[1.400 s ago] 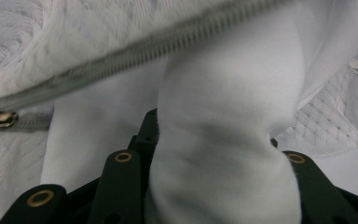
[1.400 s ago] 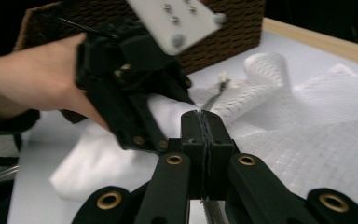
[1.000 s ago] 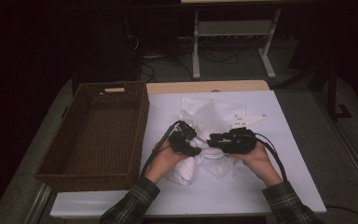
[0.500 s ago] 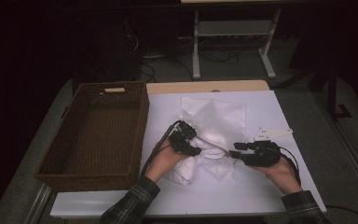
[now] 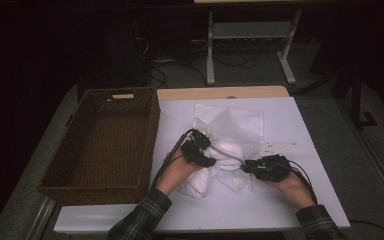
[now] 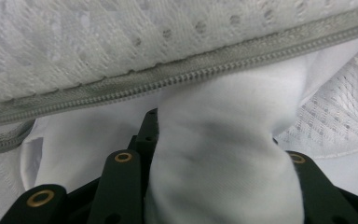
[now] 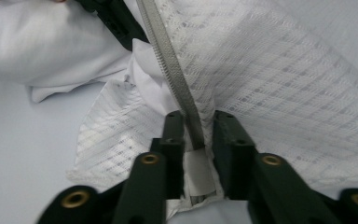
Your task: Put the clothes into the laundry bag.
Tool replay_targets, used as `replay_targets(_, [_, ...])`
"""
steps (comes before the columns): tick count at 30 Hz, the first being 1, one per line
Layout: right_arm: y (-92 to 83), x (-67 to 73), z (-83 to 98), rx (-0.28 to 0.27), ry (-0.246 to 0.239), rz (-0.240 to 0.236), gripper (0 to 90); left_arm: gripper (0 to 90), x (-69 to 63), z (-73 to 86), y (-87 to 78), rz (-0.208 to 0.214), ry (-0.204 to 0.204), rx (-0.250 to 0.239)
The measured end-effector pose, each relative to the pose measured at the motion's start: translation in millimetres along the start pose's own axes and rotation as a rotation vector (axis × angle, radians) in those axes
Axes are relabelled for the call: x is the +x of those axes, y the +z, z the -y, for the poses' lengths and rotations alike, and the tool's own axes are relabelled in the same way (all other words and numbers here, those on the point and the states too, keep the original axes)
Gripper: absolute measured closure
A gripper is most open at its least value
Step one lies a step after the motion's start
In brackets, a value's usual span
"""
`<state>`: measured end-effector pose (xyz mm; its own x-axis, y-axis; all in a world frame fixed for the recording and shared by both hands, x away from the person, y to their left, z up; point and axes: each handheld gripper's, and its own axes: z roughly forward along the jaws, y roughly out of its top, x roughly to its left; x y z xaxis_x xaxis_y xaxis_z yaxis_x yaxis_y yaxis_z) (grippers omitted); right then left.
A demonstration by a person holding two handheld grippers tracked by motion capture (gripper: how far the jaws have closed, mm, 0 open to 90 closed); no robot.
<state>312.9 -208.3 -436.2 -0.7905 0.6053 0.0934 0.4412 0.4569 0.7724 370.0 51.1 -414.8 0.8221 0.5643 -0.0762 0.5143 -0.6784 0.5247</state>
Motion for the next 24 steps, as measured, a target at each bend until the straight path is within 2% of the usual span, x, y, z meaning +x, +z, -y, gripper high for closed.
replay_targets(2, [-1.1,-0.1,0.2,0.001,-0.003,-0.003,78.5,58.9,0.0,0.0,0.0,0.0,0.0,0.0])
replay_targets(3, [-4.7,0.3,0.6,0.001,0.0,-0.013,86.8,59.1,1.7,-0.2,-0.8,0.009,-0.014,-0.001])
replay_targets(5, [-6.6,0.4,0.6,-0.005,0.0,-0.017,87.8,59.5,2.2,-0.4,-1.5,0.01,-0.02,-0.004])
replay_targets(8, [-12.4,2.0,0.3,-0.023,0.005,-0.032,88.7,60.7,2.1,-2.5,-4.5,0.0,-0.038,-0.001])
replay_targets(12, [-16.8,5.3,0.1,-0.036,0.012,-0.038,88.9,61.2,0.2,-5.9,-6.9,-0.016,-0.035,0.012])
replay_targets(13, [-21.5,7.7,-2.1,-0.057,0.014,-0.051,89.0,61.3,-1.9,-9.5,-7.4,-0.033,-0.042,0.024])
replay_targets(17, [-26.0,10.4,-3.7,-0.078,0.016,-0.062,89.2,61.2,-1.3,-14.1,-8.0,-0.036,-0.059,0.02])
replay_targets(18, [-30.0,12.4,-3.6,-0.09,0.017,-0.079,89.3,61.1,-0.5,-19.6,-6.8,-0.029,-0.077,0.014])
replay_targets(20, [-32.9,14.0,-3.2,-0.097,0.011,-0.085,89.3,61.1,-0.5,-19.6,-6.8,-0.029,-0.077,0.014])
replay_targets(21, [-36.8,16.7,-2.1,-0.104,0.008,-0.089,89.3,60.6,-1.1,-26.6,-1.7,-0.034,-0.089,0.012])
replay_targets(24, [-38.7,18.1,-1.6,-0.11,0.005,-0.097,89.3,57.7,-2.6,-29.3,4.8,-0.043,-0.098,0.01])
